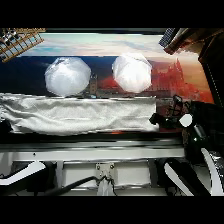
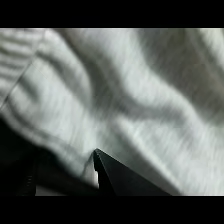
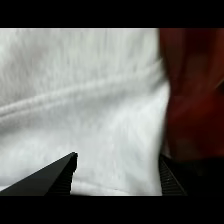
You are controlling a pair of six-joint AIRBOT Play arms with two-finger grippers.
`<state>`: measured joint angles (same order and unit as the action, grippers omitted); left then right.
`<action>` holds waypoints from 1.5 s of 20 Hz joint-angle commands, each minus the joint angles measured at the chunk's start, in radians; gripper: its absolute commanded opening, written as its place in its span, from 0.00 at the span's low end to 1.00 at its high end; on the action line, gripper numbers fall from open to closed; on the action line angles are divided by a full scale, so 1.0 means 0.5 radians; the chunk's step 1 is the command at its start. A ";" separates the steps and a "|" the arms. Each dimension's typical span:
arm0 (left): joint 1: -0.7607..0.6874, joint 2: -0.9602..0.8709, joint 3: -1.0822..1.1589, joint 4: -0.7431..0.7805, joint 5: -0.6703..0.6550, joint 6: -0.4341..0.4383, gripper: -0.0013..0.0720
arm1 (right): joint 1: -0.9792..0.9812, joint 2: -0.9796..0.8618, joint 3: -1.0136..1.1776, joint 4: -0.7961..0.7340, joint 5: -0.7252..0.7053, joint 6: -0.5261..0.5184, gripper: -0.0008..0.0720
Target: Fold the clothes and pants, and hang the long-sleeved shirts on hangers.
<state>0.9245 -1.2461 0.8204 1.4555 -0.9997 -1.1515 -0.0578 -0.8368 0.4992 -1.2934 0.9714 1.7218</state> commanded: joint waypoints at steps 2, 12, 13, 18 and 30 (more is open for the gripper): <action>-0.002 0.150 0.269 0.159 -0.075 -0.448 0.51 | -0.168 -0.077 0.372 -0.234 0.000 -0.306 0.77; -0.671 0.447 0.521 -0.871 0.352 -0.597 0.48 | -0.882 -1.173 0.859 1.029 0.554 -1.289 0.75; -0.808 0.444 0.521 -0.871 0.303 -0.597 0.48 | -0.855 -1.242 0.859 1.013 0.568 -1.289 0.75; -1.482 0.435 0.498 -0.869 0.317 -0.597 0.48 | -0.756 -1.381 0.852 0.905 0.548 -1.300 0.74; -2.073 0.413 0.475 -0.871 0.338 -0.597 0.48 | -0.476 -1.382 0.650 0.961 0.481 -1.302 0.36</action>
<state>-0.0624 -1.0355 1.0634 1.0210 -0.8291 -1.4513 -0.3523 -1.5276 0.8417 -0.8349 1.2480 1.0718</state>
